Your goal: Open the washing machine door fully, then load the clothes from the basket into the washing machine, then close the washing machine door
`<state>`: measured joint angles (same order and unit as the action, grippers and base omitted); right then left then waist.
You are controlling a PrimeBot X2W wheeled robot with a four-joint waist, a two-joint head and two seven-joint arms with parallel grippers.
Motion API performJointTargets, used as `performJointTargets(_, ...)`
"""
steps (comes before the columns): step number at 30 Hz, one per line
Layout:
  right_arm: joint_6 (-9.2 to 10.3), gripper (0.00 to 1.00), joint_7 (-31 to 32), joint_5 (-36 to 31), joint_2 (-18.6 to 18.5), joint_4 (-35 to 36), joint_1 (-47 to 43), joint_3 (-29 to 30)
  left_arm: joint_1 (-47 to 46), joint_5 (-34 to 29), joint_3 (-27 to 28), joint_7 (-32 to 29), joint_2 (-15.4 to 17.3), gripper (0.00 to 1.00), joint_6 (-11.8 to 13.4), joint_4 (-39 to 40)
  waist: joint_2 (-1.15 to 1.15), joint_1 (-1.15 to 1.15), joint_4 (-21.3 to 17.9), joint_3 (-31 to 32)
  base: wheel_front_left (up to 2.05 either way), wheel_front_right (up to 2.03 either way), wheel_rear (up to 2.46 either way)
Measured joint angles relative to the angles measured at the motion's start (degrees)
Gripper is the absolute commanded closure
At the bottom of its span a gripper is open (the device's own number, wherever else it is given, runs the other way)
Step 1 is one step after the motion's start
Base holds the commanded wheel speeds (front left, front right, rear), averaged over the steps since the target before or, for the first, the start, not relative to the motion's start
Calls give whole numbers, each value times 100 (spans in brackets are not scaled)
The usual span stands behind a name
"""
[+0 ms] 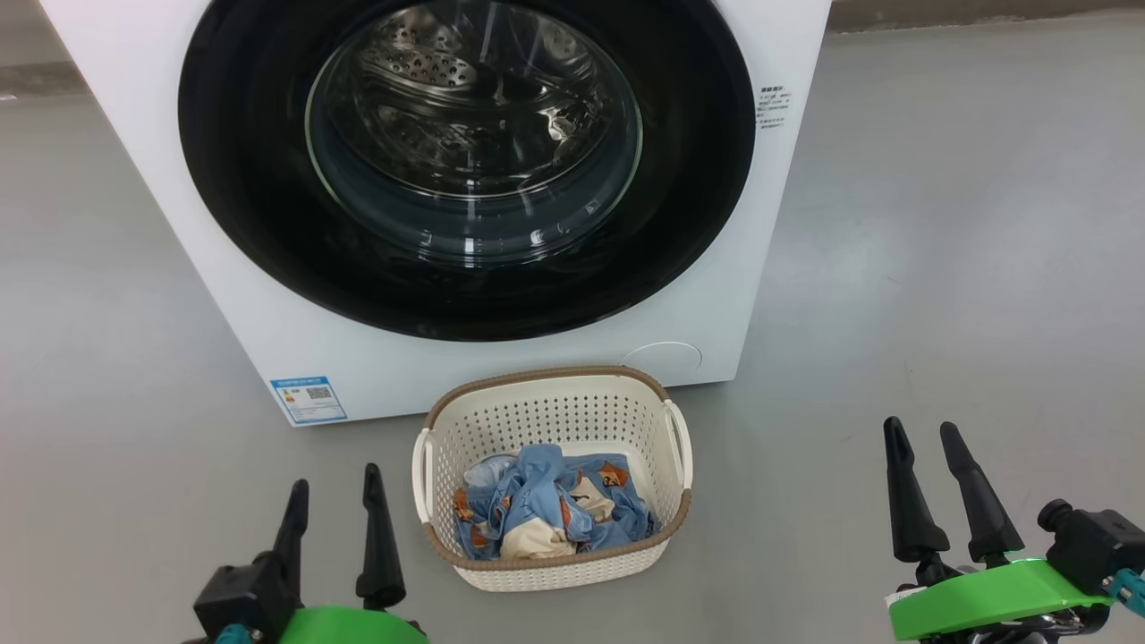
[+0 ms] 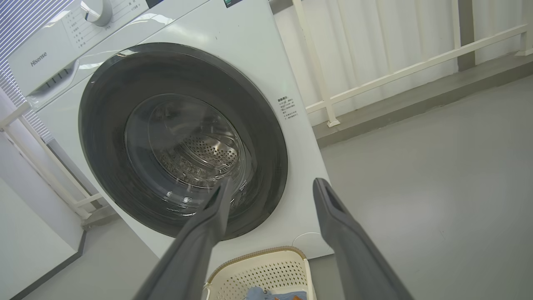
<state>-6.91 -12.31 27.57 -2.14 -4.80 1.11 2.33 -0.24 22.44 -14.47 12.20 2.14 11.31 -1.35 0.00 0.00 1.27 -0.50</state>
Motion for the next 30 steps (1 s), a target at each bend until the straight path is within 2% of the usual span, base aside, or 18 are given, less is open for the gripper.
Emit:
performJointTargets(12,0,0,-199,-683,-9,-221,11,-89,1,-526,-156,227,21,0,-99,-226,0,0,26,21,0,0,0)
performJointTargets(20,0,0,-200,-675,-20,-687,16,-149,7,-330,-162,243,23,0,-66,-746,0,0,7,42,0,0,0)
performJointTargets(30,0,0,-199,-676,-22,-969,97,-160,2,-288,-165,243,23,0,-53,-989,0,0,-5,68,0,0,0)
